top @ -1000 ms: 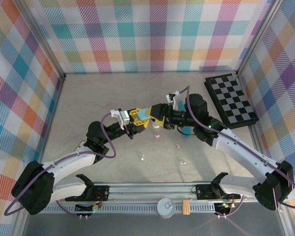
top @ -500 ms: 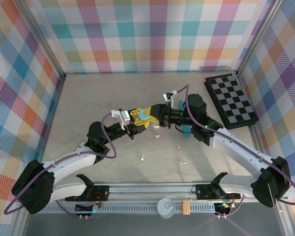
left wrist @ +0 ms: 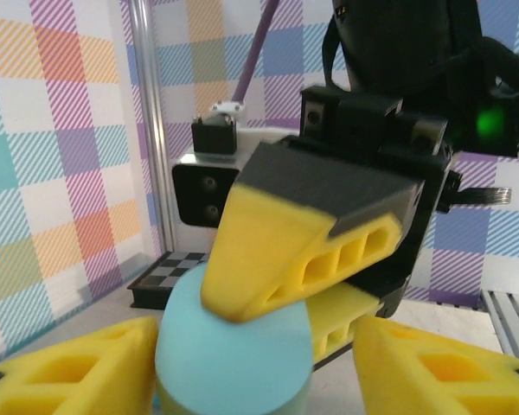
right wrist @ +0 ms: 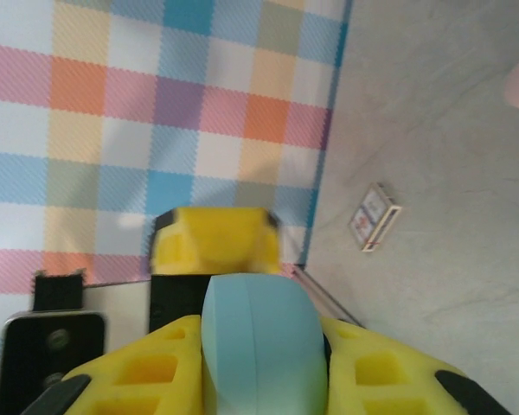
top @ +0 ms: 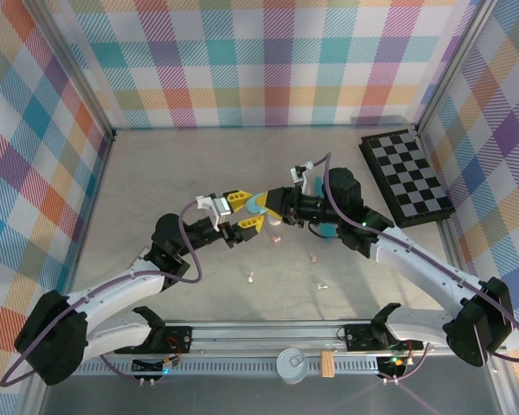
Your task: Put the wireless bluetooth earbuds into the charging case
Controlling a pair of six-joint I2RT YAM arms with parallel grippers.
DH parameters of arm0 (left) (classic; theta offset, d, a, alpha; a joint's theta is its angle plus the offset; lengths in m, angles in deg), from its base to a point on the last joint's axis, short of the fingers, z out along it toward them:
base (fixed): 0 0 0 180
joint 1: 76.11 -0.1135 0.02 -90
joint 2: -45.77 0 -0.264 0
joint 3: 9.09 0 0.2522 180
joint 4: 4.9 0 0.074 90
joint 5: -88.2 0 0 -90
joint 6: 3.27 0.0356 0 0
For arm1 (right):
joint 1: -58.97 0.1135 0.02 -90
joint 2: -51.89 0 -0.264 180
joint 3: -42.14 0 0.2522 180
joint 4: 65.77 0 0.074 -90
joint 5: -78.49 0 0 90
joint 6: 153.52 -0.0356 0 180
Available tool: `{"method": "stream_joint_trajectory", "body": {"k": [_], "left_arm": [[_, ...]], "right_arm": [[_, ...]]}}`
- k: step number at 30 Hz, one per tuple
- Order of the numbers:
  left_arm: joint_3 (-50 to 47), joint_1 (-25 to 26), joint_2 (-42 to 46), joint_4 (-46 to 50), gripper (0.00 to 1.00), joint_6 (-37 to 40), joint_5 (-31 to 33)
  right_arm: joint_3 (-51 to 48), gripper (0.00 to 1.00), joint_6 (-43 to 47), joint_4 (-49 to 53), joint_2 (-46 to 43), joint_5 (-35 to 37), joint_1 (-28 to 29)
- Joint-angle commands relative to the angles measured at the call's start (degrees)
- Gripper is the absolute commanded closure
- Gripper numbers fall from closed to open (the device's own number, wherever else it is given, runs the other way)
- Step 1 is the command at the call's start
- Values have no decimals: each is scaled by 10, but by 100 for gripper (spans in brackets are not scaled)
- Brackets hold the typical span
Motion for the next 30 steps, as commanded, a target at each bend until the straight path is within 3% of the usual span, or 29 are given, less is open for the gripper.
{"method": "stream_joint_trajectory", "body": {"k": [1,10,15,22,30], "left_arm": [[-5,5,42,79,29,50,11],[-19,5,106,283,0,108,100],[-18,5,108,328,0,121,135],[-13,5,101,353,0,130,146],[-11,5,101,365,0,129,153]], "right_arm": [[20,79,67,52,6,49,-6],[64,79,149,79,133,122,-67],[124,79,184,73,258,142,-101],[255,78,183,77,457,112,-146],[367,76,189,125,571,105,-163]]}}
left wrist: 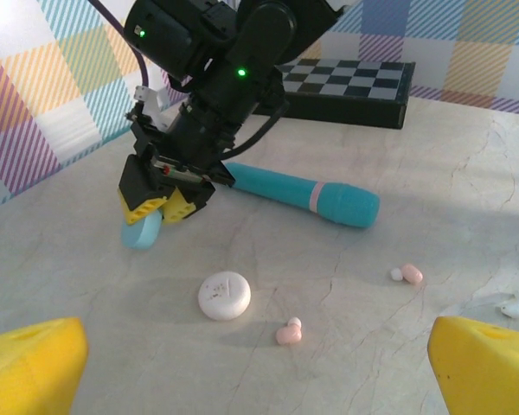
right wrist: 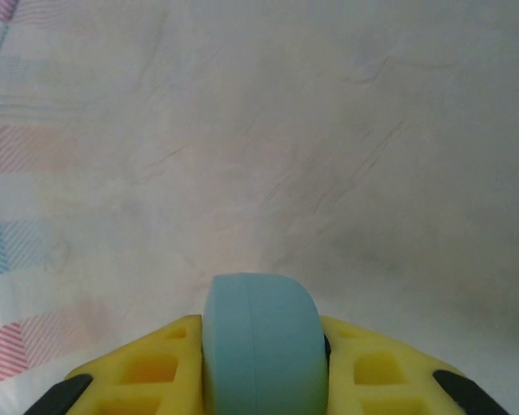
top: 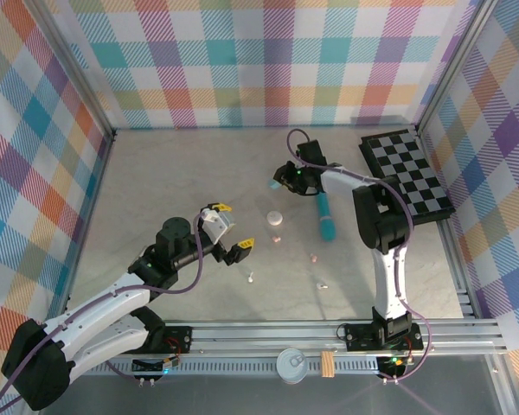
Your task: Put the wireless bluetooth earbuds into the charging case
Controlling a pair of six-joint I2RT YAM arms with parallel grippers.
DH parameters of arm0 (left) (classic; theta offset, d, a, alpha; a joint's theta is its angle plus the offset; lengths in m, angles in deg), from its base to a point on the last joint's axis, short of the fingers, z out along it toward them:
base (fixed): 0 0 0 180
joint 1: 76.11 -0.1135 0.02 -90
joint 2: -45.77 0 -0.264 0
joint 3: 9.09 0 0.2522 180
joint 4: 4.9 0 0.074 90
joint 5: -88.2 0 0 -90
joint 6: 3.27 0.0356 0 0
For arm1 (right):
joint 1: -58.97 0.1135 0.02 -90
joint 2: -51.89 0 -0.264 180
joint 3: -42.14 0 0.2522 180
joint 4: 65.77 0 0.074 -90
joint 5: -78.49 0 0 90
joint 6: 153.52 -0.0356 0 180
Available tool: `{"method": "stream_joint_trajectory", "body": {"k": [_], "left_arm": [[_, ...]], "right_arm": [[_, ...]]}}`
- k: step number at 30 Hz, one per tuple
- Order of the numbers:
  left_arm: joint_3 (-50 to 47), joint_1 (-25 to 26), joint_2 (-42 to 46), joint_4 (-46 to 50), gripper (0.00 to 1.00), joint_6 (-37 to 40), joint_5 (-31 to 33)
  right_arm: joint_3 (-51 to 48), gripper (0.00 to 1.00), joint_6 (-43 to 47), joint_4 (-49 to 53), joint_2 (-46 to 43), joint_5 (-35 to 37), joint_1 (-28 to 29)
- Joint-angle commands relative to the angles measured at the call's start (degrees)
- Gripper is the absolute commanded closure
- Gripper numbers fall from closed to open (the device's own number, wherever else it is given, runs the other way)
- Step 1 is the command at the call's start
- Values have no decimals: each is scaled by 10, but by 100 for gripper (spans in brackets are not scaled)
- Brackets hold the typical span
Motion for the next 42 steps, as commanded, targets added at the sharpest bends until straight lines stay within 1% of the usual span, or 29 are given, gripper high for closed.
{"method": "stream_joint_trajectory", "body": {"k": [1,3,6,9,11,14,16,19,24,26,28,30,33,36,39,42], "left_arm": [[2,4,0,4,0,7,9],[2,5,-3,3,0,5,8],[2,5,-6,-3,0,1,7],[1,5,-4,-5,0,-3,7],[-1,4,1,-6,0,-5,7],[-9,5,13,-18,0,-13,13],[-11,4,18,-20,0,-19,21],[-21,4,22,-35,0,-28,34],[-41,3,24,-80,0,-55,70],[-41,1,23,-75,0,-72,117],[-34,-5,19,-47,0,-84,181],[-32,-15,15,-27,0,-87,211],[-5,-43,-16,42,0,-91,223],[48,-73,-80,125,0,-110,245],[102,-95,-145,185,0,-129,254],[168,-118,-220,255,0,-130,238]], "right_arm": [[41,75,12,26,17,-8,-2],[46,74,7,30,29,-1,-5],[48,65,1,35,42,9,-7],[48,59,8,44,44,22,-7],[49,57,20,59,37,40,-8],[24,52,38,73,-2,86,-7],[4,44,57,85,-35,114,-7],[-27,34,76,103,-87,143,-5],[-72,30,99,128,-152,171,23],[-89,30,116,130,-173,185,44],[-102,30,131,132,-196,192,68],[-110,29,151,135,-213,194,88],[-120,27,173,146,-236,196,114],[-147,26,176,143,-269,189,128],[-179,26,171,140,-307,179,130],[-204,26,168,147,-339,171,130]]}}
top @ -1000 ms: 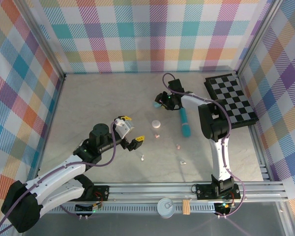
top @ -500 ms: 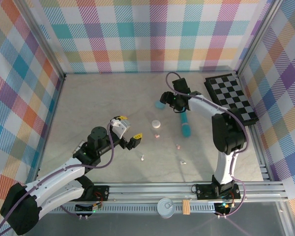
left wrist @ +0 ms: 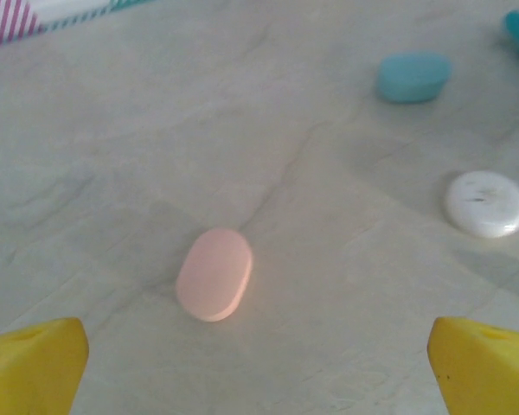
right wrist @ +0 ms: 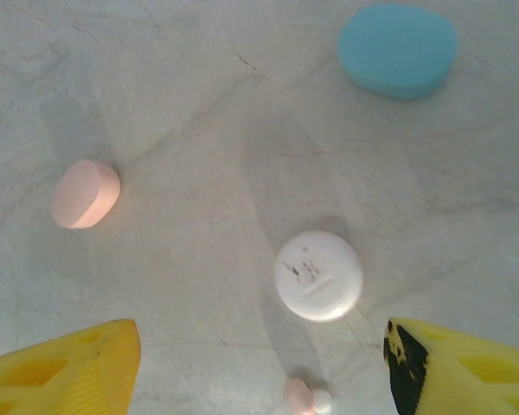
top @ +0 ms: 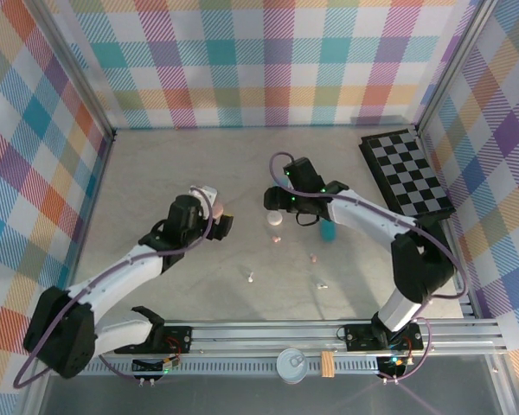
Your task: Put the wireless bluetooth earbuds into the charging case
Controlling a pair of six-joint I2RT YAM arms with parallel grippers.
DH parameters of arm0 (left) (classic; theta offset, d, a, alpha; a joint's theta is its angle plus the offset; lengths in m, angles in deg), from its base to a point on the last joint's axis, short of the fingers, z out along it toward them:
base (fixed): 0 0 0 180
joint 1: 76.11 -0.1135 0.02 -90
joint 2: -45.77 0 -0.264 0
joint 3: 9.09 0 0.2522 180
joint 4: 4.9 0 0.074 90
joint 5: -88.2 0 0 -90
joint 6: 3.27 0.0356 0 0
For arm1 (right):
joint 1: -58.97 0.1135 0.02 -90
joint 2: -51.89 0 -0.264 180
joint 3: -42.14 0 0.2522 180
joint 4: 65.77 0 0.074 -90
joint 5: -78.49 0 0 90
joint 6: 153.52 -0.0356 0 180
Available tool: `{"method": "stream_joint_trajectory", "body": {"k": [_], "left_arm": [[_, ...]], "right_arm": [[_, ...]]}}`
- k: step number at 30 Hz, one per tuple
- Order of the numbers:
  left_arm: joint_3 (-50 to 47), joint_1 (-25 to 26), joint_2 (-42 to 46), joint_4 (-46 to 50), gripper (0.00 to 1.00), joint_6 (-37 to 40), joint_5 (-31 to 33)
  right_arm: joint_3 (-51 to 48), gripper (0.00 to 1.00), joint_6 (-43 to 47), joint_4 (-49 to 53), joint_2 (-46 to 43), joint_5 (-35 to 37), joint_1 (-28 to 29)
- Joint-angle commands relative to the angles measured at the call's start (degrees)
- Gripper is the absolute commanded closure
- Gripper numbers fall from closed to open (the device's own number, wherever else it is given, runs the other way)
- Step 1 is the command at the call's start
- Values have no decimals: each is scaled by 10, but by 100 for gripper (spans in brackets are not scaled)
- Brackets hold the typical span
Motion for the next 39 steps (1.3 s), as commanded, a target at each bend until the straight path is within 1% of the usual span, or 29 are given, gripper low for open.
{"method": "stream_joint_trajectory", "body": {"k": [1,3,6,7,9,15,16,18,25,30,31,36,38,39], "left_arm": [[78,-24,-74,122,0,-12,-1],[129,-32,-132,178,0,5,-10],[192,-35,-210,221,0,47,-22],[215,-40,-238,240,1,56,-27],[251,-46,-284,267,6,69,-33],[308,-56,-384,281,12,87,-3],[313,-57,-395,283,13,89,-2],[318,-60,-409,282,17,89,-11],[319,-61,-417,268,40,89,-31],[322,-61,-412,273,58,91,-28],[320,-60,-407,272,60,91,-29],[295,-60,-352,262,61,86,-53],[278,-57,-315,255,60,86,-65],[268,-55,-294,252,60,86,-75]], "right_arm": [[-25,25,9,10,-42,-14,-2],[-40,25,5,10,-60,-15,-2],[-55,25,2,16,-80,-14,-2],[-59,25,1,16,-86,-13,-2],[-66,25,-2,14,-94,-14,-2],[-78,25,-5,11,-103,-15,-2],[-80,25,-5,11,-105,-14,-2],[-83,25,-5,10,-106,-13,-2],[-87,25,-9,7,-100,-15,-2],[-86,25,-18,3,-94,-17,-2],[-86,25,-22,4,-95,-19,-2],[-85,25,-30,17,-113,-38,-4],[-92,24,-34,21,-130,-65,-12],[-99,24,-40,18,-141,-92,-19]]}}
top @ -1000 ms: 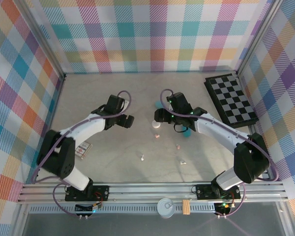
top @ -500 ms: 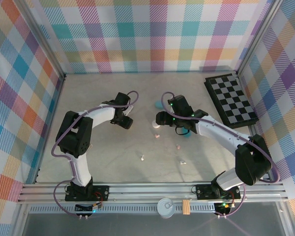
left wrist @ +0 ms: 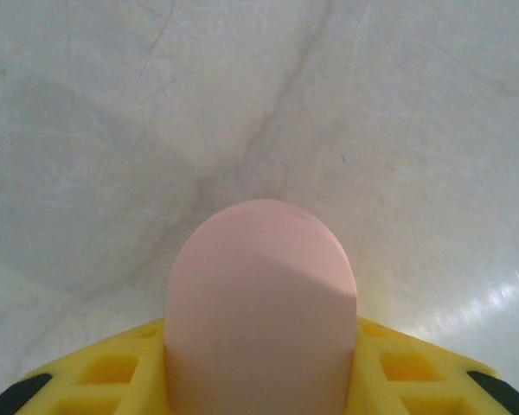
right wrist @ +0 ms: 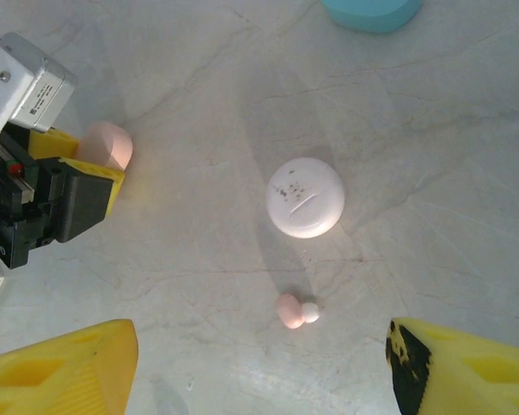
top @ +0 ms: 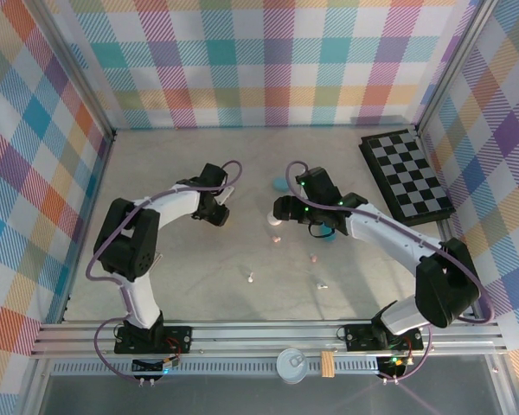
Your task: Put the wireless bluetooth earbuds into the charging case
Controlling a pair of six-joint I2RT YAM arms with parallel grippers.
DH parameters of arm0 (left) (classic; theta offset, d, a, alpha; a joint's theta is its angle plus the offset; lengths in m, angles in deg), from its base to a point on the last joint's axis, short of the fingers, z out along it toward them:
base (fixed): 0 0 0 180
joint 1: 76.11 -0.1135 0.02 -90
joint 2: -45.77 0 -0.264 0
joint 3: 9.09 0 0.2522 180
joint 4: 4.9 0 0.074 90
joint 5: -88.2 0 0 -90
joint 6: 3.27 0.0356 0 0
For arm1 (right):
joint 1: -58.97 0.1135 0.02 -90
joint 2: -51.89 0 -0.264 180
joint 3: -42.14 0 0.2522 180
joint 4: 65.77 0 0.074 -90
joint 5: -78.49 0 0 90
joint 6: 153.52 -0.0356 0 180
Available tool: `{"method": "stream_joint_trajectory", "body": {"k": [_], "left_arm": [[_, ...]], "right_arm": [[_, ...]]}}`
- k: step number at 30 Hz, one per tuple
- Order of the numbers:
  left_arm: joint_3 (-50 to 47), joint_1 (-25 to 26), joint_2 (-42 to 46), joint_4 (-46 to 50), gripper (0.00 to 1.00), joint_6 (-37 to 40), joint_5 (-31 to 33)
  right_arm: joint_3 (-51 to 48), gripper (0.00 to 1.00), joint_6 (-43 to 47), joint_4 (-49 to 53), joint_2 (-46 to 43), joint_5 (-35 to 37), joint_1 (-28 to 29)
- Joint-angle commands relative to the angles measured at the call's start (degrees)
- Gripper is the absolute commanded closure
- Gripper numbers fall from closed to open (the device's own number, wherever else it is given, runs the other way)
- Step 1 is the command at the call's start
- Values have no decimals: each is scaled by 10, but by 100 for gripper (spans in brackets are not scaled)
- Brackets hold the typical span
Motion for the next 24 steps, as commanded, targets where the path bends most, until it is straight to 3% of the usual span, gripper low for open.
{"method": "stream_joint_trajectory", "body": {"k": [1,10,17,24], "left_arm": [[-26,1,92,-9,60,3,-37],[-111,59,261,-103,60,42,-208],[-142,125,330,-162,60,121,-295],[-135,159,339,-160,59,152,-310]], "right_arm": [[-25,24,-25,1,-49,-82,-22],[-84,25,-98,-86,-133,-302,-76],[-87,26,-140,-146,-138,-366,-79],[-95,28,-176,-207,-117,-413,-78]]}}
